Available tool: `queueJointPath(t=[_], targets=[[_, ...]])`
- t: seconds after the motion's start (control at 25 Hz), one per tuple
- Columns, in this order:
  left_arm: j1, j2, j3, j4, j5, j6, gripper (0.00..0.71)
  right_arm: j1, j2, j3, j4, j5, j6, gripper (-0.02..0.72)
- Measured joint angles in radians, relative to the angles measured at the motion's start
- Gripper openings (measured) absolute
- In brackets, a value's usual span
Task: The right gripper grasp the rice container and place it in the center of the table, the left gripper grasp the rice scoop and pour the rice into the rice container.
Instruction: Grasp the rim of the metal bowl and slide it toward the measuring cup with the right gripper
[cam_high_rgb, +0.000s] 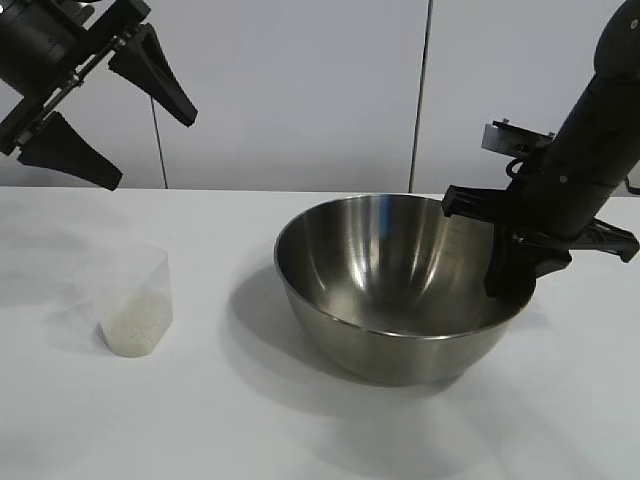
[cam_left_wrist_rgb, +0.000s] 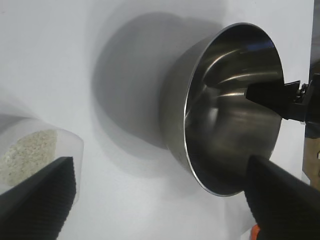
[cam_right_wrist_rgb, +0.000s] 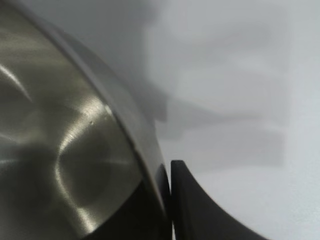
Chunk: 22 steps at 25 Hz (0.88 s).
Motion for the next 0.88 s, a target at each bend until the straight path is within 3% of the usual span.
queueJointPath(t=[0.28,0.52,0.72,0.88], targets=[[0.000,0.000,0.000,0.000,0.000,0.000,0.657,0.001,0.000,0.003,0.146,0.042,-0.156,0.010],[0.000,0.000,0.000,0.000,0.000,0.000,0.657,0.013,-0.020,0.003,0.273,0.044,-0.232,0.010],[0.000,0.000,0.000,0.000,0.000,0.000,0.657,0.118,-0.026,0.001,0.252,0.029,-0.225,0.010],[0.000,0.000,0.000,0.000,0.000,0.000,0.657,0.194,-0.018,-0.015,0.171,0.013,-0.159,0.010]])
